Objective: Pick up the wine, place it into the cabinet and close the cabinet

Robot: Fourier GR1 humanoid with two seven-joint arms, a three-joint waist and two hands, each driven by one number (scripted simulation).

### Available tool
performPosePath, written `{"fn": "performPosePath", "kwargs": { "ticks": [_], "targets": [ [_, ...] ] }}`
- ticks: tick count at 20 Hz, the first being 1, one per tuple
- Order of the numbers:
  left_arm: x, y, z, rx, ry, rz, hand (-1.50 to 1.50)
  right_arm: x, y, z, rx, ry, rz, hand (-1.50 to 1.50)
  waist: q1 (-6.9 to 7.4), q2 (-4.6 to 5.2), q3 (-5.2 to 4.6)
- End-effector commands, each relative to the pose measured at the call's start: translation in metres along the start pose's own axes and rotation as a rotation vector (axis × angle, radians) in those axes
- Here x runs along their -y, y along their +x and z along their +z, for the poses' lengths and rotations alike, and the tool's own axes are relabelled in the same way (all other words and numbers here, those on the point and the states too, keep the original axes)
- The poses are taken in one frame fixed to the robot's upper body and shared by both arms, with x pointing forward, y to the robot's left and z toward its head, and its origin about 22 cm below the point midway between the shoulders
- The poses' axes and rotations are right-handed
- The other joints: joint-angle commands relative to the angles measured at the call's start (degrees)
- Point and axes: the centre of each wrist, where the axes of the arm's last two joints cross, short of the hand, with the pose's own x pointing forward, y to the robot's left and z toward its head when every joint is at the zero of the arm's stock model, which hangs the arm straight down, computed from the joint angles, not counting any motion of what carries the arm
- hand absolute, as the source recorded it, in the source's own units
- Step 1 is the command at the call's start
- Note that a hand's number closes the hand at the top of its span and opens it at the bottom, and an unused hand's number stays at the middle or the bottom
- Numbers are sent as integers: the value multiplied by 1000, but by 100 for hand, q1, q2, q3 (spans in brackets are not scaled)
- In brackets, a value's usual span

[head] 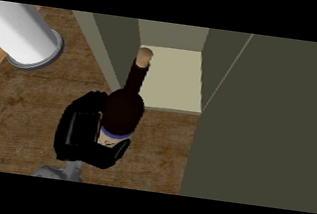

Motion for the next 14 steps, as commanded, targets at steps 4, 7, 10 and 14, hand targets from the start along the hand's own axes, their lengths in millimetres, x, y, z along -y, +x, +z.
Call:
{"fn": "performPosePath", "kwargs": {
  "ticks": [4,7,10,14],
  "targets": [
    [44,20,-28,-81,49,30,150,6,36,30,72,28,-57,-150,-27,20,2],
    [68,15,-49,-72,66,-19,150,3,30,20,83,37,-75,-150,-52,36,-2],
    [59,10,-55,-92,87,-42,150,-2,43,33,85,17,-67,-150,-44,24,-7],
    [73,-8,-69,-80,110,-105,150,3,32,24,75,40,-78,-150,-79,43,-5]
  ]
}}
